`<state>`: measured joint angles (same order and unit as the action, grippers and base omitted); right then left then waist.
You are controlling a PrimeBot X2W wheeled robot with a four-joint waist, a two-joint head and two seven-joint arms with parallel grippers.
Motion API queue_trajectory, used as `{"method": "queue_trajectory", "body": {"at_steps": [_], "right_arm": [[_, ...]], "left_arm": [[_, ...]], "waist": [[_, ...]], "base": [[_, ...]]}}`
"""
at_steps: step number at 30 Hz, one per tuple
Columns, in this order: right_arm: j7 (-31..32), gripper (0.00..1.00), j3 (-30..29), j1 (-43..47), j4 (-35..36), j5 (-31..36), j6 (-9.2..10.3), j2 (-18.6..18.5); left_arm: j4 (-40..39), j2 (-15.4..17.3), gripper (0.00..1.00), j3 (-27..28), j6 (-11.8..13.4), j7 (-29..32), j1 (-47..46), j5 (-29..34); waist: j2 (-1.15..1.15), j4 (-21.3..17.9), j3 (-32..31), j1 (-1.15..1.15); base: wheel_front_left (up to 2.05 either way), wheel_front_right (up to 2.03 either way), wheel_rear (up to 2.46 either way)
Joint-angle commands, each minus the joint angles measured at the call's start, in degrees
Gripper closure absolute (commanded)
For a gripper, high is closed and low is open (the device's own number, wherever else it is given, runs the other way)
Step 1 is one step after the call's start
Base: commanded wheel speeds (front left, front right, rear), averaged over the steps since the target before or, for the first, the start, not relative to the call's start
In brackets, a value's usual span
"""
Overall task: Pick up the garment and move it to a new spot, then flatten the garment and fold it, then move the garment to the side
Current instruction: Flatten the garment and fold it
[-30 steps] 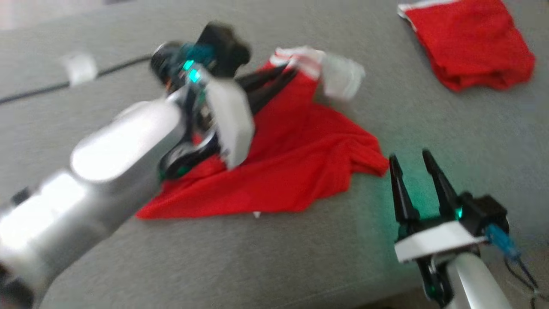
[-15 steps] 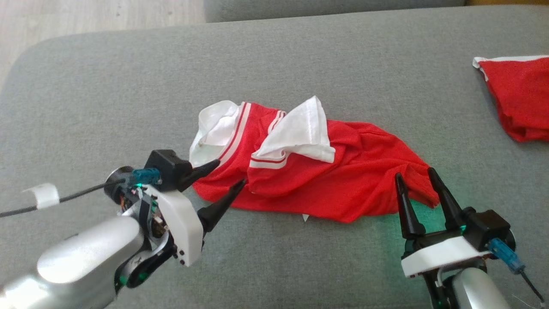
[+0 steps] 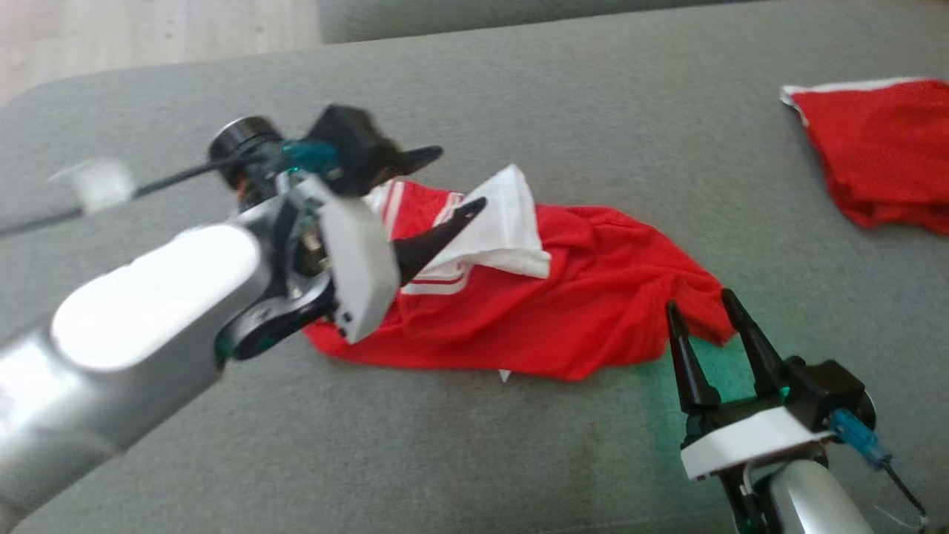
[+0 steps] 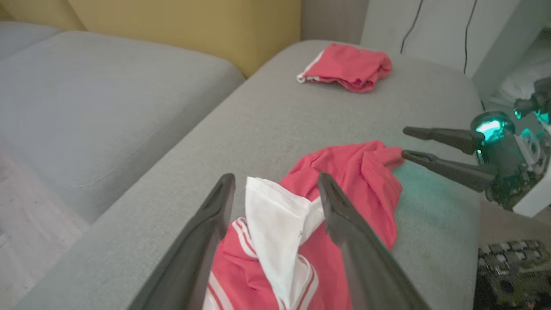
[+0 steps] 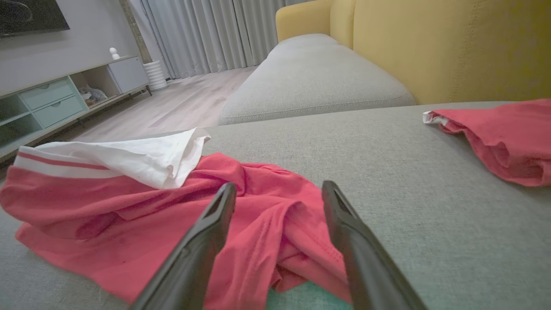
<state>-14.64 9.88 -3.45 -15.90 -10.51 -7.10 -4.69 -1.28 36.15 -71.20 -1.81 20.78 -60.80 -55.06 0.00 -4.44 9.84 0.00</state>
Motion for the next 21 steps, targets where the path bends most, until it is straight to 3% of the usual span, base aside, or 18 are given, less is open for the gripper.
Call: {"method": "queue_trajectory", "body": {"at_steps": [1, 4, 8, 21], "right_arm": [[-0.36, 0.0, 1.36, -2.13, 1.44, -0.13, -0.39, -0.34], [-0.36, 0.0, 1.84, -3.19, 1.3, -0.59, -0.39, 0.3], [-0.36, 0.0, 1.78, -4.1, 1.39, -0.98, -0.39, 0.88], [-0.36, 0.0, 1.65, -5.73, 1.72, -1.92, -0.39, 1.74]], "left_arm": [[0.17, 0.51, 0.0, 2.25, -0.68, 1.16, -3.65, -0.16], [4.16, -3.04, 0.0, 0.16, -3.64, 7.26, -6.53, -1.04], [7.71, -5.18, 0.0, -0.94, -4.92, 11.08, -7.7, -1.42], [10.86, -5.32, 0.0, -2.07, -5.66, 17.24, -5.9, -2.29]], "waist": [[0.0, -1.43, 0.96, 0.0], [0.0, -4.66, 2.96, 0.0], [0.0, -7.66, 5.3, 0.0], [0.0, -13.47, 9.45, 0.0]], "base": [[0.0, 0.0, 0.0], [0.0, 0.0, 0.0], [0.0, 0.0, 0.0], [0.0, 0.0, 0.0]]}}
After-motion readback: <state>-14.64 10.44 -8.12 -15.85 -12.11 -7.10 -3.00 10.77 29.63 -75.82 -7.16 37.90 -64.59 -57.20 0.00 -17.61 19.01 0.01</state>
